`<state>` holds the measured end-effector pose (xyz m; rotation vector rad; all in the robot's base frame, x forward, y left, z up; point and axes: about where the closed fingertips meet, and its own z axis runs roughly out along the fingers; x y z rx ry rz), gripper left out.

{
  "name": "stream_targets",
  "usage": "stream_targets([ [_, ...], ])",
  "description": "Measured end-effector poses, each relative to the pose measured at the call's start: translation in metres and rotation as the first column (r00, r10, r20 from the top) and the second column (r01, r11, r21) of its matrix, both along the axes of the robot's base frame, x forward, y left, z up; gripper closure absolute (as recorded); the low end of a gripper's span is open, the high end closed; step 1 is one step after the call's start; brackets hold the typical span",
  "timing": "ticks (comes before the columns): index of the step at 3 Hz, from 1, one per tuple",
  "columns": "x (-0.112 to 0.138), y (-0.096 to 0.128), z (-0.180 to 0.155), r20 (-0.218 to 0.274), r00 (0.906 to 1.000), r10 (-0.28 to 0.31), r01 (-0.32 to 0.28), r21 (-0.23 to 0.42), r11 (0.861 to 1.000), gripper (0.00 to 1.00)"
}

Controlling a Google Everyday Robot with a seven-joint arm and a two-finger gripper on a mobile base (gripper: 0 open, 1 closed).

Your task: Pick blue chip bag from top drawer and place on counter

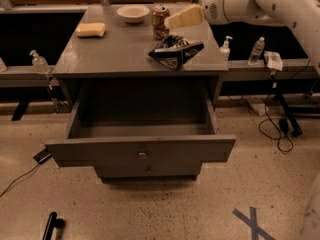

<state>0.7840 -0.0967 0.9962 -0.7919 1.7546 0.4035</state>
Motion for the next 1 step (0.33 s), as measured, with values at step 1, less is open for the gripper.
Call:
stream_targets([
  [1, -0.0019, -0.0027, 0.0063, 0.014, 0.9999, 0.003, -0.003, 0.01, 1.0, 0.0],
])
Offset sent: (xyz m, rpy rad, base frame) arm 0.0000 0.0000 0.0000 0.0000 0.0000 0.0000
